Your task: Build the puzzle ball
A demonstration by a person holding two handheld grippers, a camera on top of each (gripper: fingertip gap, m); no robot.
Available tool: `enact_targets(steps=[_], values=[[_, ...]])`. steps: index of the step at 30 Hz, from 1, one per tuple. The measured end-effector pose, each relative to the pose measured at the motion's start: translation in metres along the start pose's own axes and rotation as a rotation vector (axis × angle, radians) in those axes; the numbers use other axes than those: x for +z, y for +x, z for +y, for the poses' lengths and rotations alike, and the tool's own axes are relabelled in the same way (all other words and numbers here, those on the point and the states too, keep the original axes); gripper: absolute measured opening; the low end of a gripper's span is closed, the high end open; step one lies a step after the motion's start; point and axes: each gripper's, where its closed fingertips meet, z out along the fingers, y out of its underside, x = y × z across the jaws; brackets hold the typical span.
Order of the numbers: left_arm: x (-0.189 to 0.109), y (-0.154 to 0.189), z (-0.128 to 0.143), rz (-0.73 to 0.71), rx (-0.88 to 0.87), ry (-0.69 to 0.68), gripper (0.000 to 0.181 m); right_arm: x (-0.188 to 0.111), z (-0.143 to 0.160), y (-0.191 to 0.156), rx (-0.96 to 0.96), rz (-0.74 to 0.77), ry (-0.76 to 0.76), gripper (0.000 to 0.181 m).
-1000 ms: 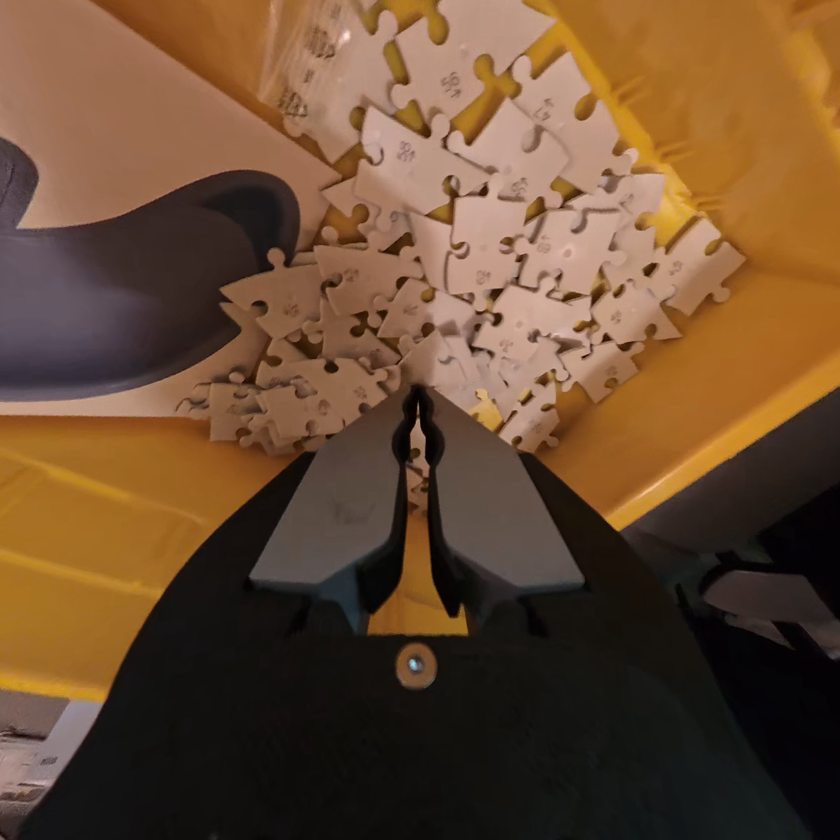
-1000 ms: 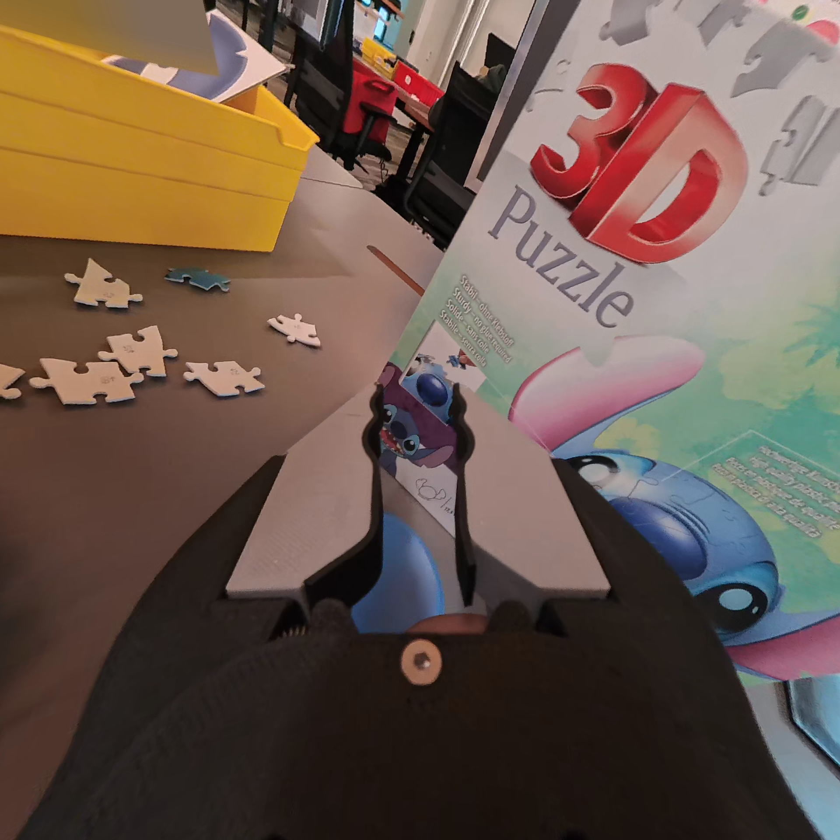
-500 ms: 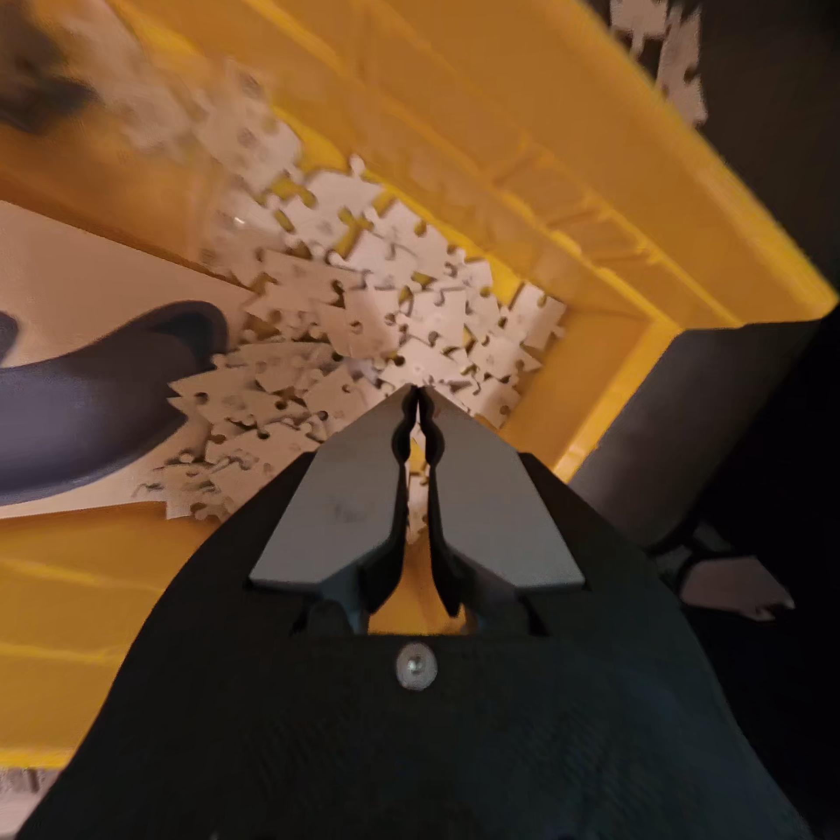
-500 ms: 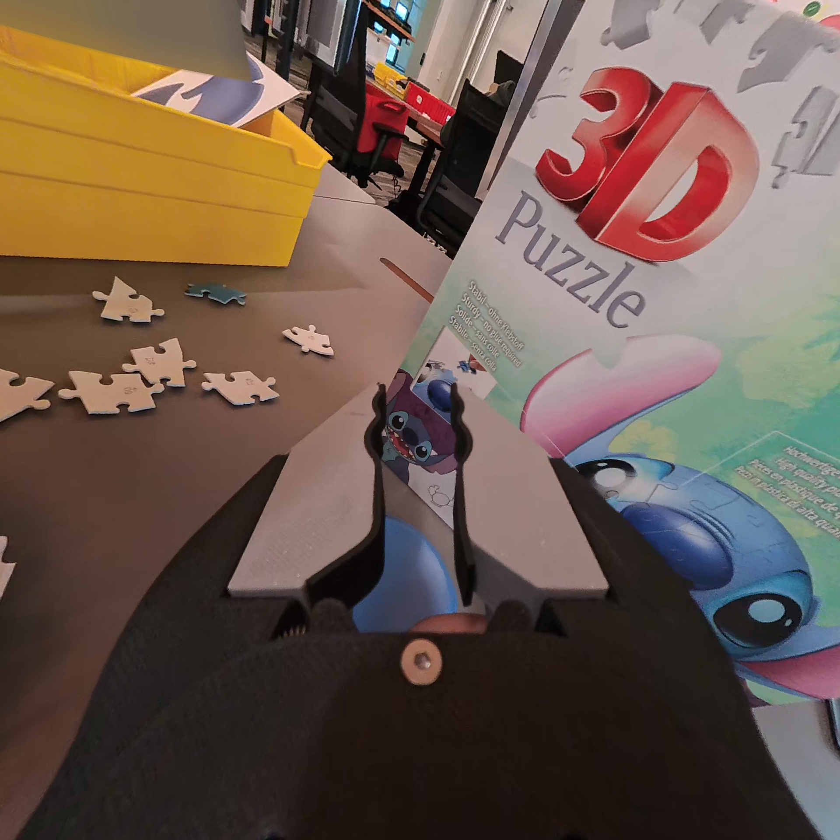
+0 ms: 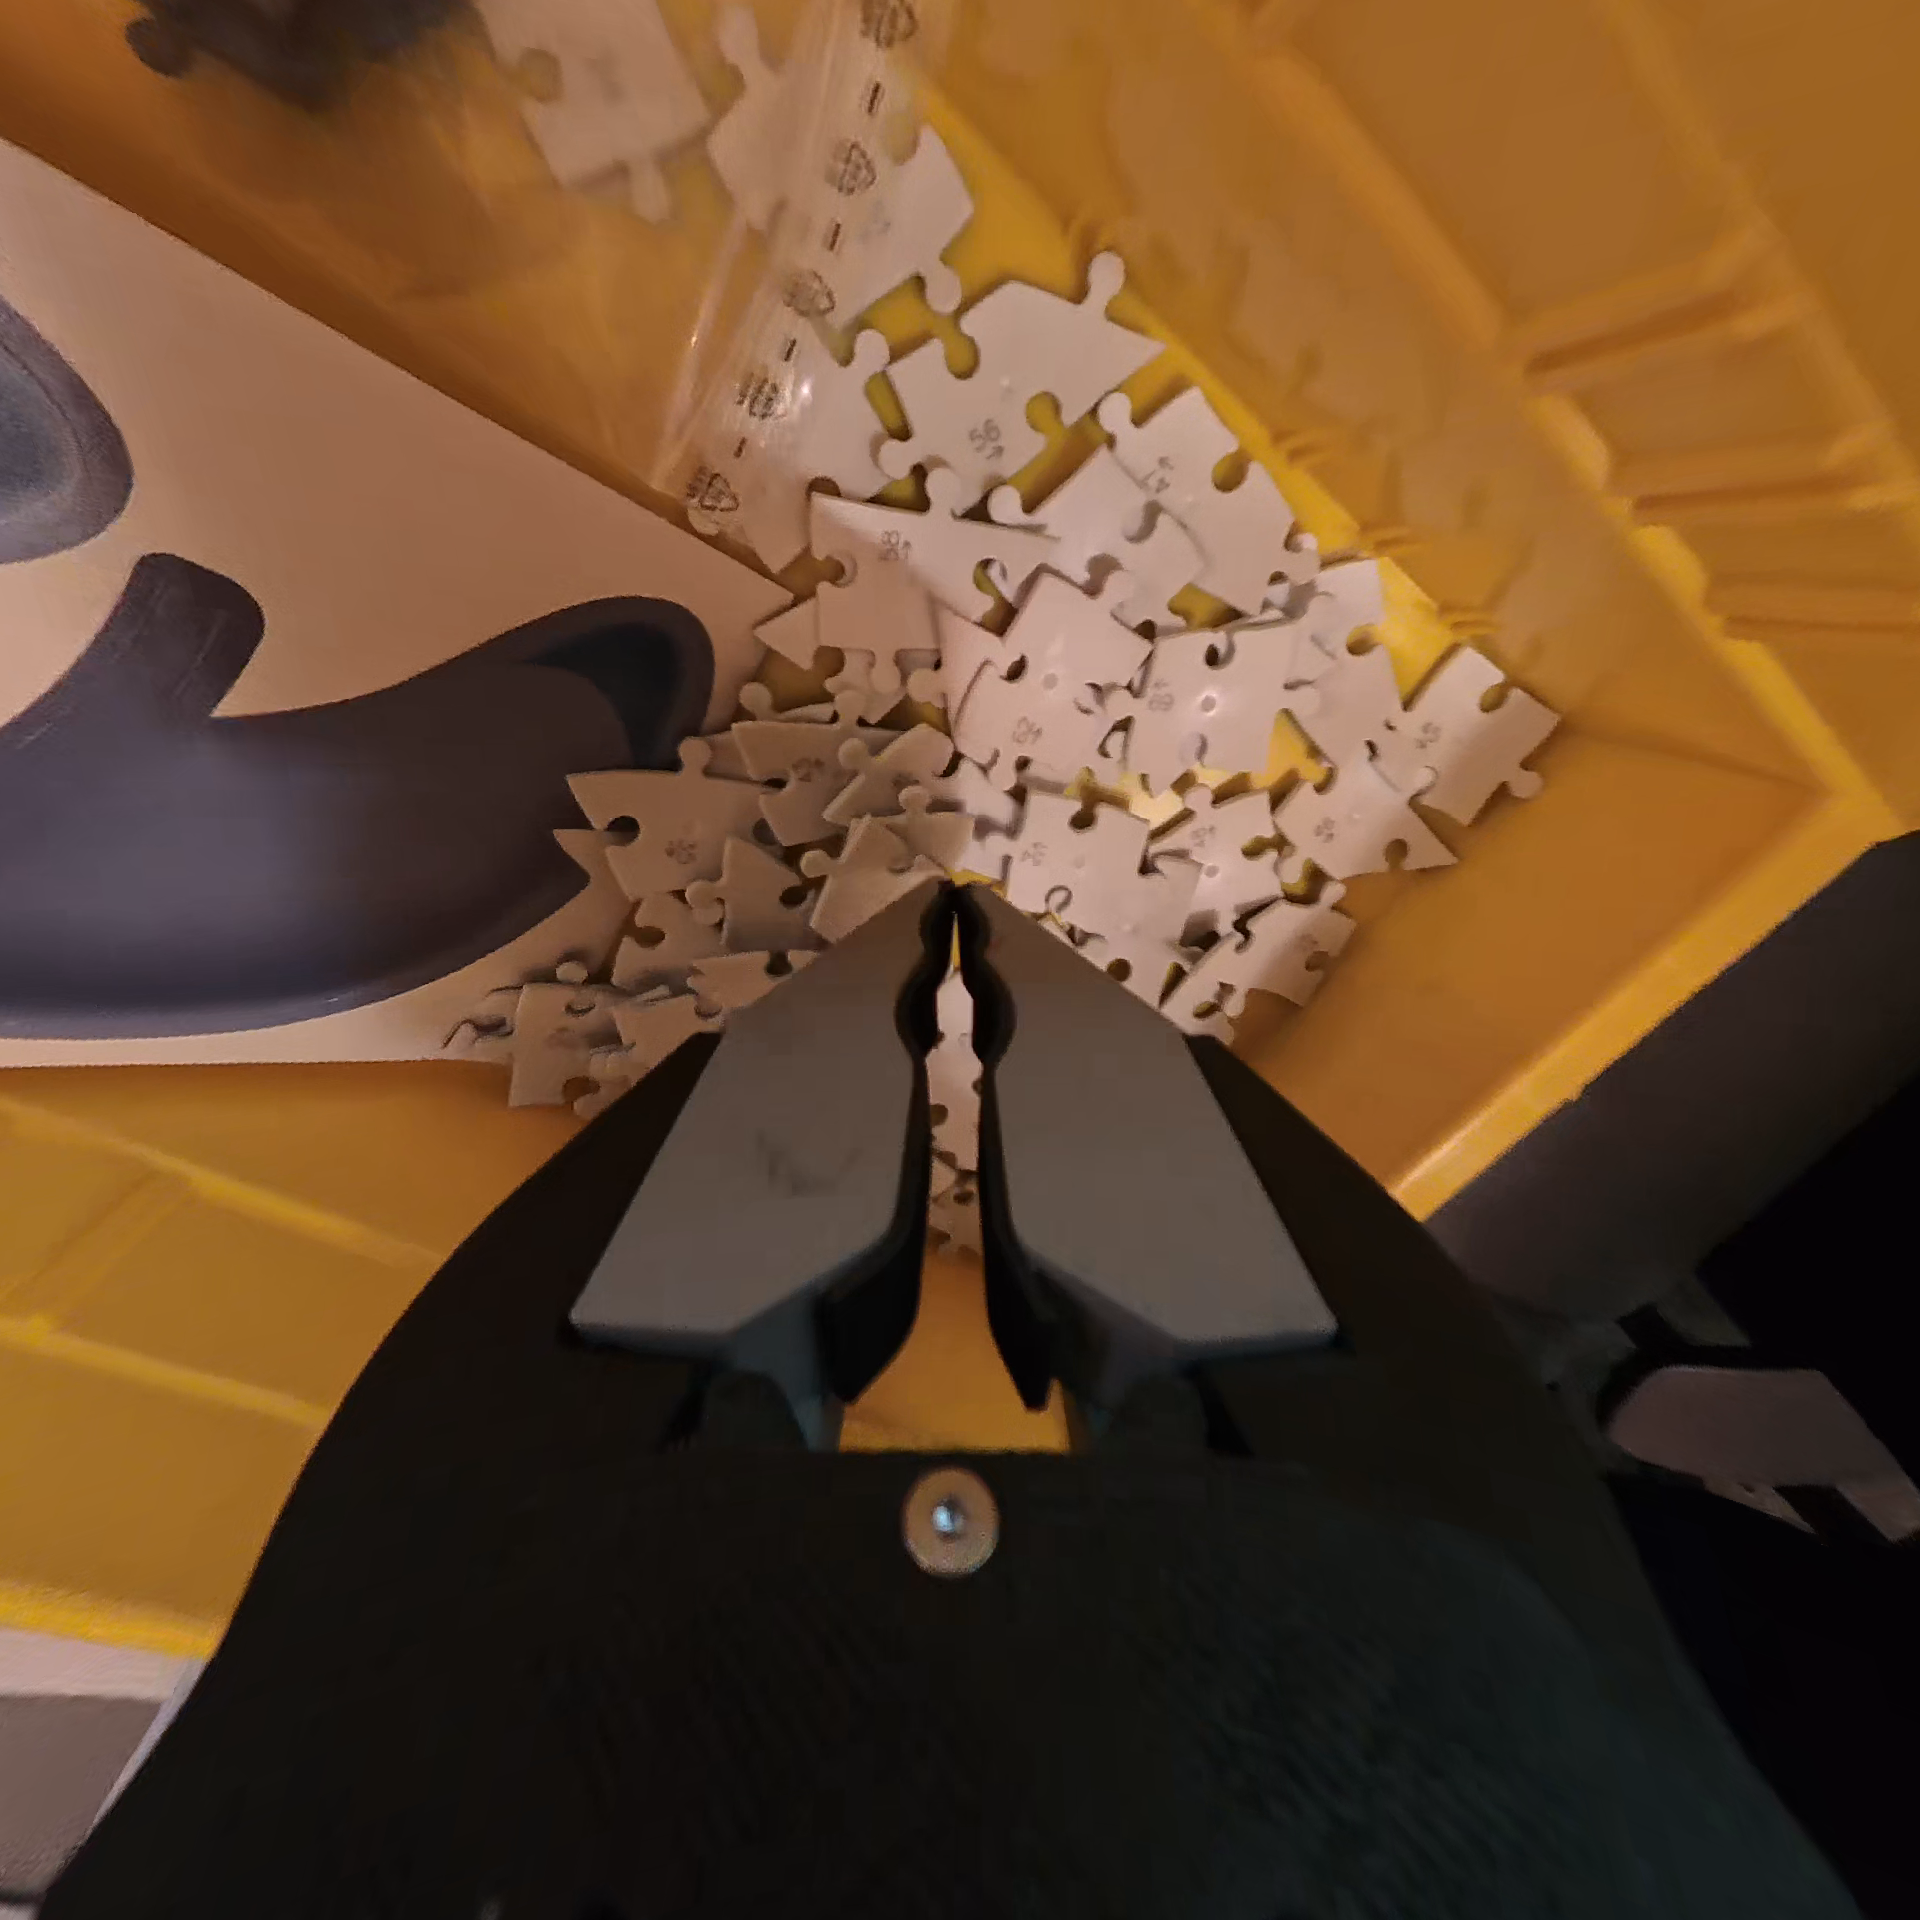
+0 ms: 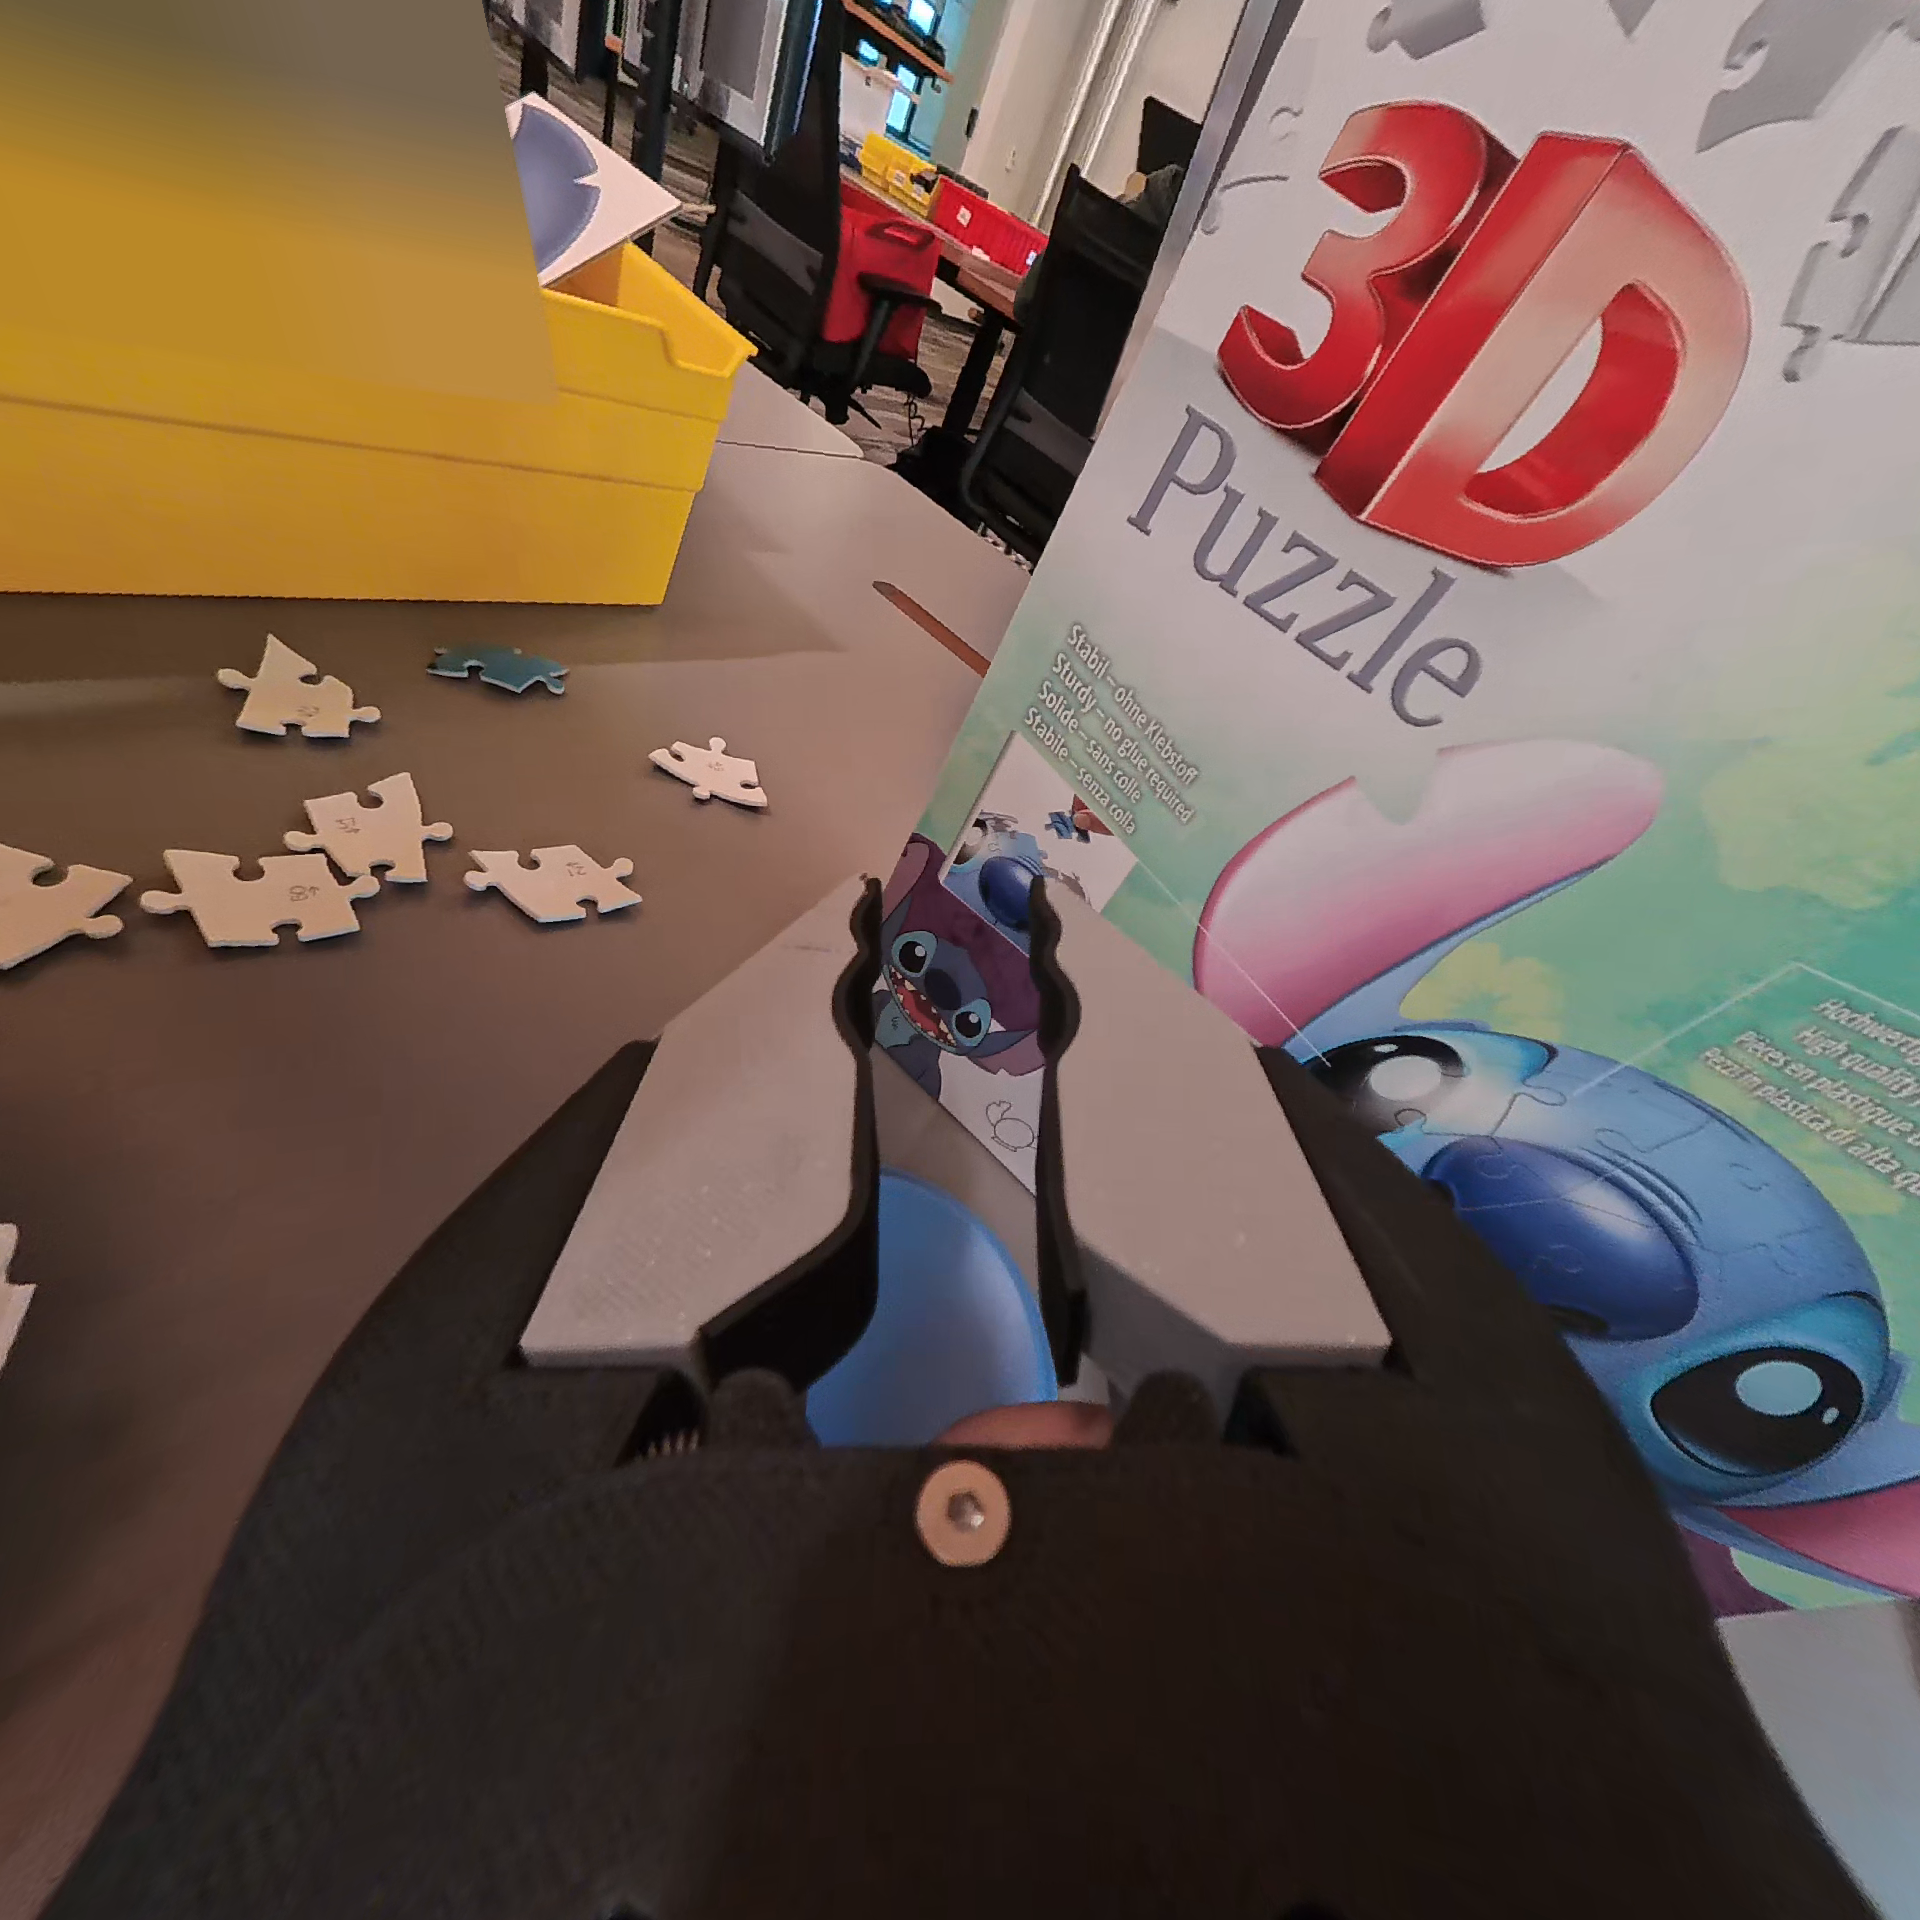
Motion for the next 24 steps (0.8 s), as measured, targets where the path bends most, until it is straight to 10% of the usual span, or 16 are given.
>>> enact_targets(steps=[24], values=[[-0.011,0.026,-0.021,0.136,0.046,0.126,0.0,0.0,0.0,0.001,0.03,-0.001,0.008,0.025]])
